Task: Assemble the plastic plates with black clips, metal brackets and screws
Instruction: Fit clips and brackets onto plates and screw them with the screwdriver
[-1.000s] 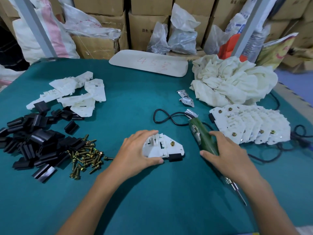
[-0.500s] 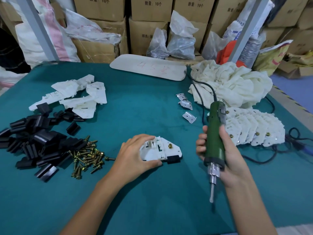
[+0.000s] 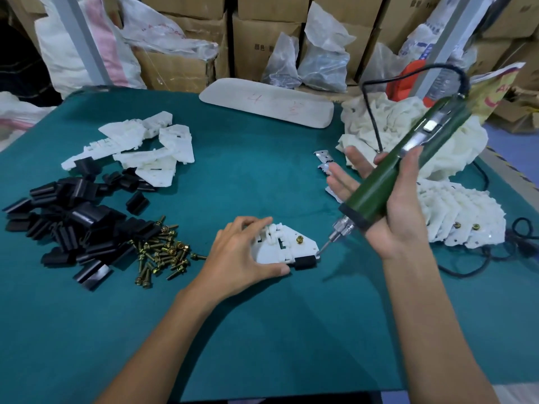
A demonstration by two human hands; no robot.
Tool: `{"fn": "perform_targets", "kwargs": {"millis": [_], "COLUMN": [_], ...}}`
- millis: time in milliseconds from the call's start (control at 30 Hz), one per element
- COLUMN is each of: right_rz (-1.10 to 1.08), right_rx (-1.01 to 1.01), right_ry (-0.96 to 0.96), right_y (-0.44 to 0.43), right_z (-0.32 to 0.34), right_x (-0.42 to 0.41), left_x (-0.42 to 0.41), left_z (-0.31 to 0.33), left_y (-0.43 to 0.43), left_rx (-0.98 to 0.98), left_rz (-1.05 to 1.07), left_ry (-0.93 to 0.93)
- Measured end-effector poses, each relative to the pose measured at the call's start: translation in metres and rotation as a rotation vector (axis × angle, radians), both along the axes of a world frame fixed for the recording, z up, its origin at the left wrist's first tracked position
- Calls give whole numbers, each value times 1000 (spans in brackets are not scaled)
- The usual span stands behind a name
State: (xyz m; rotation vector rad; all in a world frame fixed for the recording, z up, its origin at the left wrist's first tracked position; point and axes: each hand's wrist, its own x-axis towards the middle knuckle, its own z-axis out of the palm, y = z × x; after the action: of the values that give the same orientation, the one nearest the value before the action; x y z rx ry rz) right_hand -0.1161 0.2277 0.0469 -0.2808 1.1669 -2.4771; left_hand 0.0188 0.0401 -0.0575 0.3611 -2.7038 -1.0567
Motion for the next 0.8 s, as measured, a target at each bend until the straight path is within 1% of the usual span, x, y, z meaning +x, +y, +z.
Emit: {"fn": "perform_targets", "kwargs": {"millis": [100, 200, 333, 467, 633, 800], "right_rz": [-95, -189, -223, -224, -232, -233], "right_rx": [43, 149, 187, 179, 268, 287], "right_ry": [124, 241, 339, 388, 422, 452], "right_y": [-11, -23, -41, -54, -60, -61], "right_z": [6, 9, 4, -4, -6, -8], "right_x": [-7, -7, 0, 4, 6, 7], "left_x": [0, 0, -1, -3, -2, -3], "left_z": [1, 1, 1, 0, -1, -1], "left_y": [0, -1, -1, -2, -3, -3], "left_rx": [-6, 6, 18, 8, 30, 39], "left_rz": [-5, -4, -10, -11, -9, -8], "left_ry": [-11, -18, -1, -18, -23, -23]}}
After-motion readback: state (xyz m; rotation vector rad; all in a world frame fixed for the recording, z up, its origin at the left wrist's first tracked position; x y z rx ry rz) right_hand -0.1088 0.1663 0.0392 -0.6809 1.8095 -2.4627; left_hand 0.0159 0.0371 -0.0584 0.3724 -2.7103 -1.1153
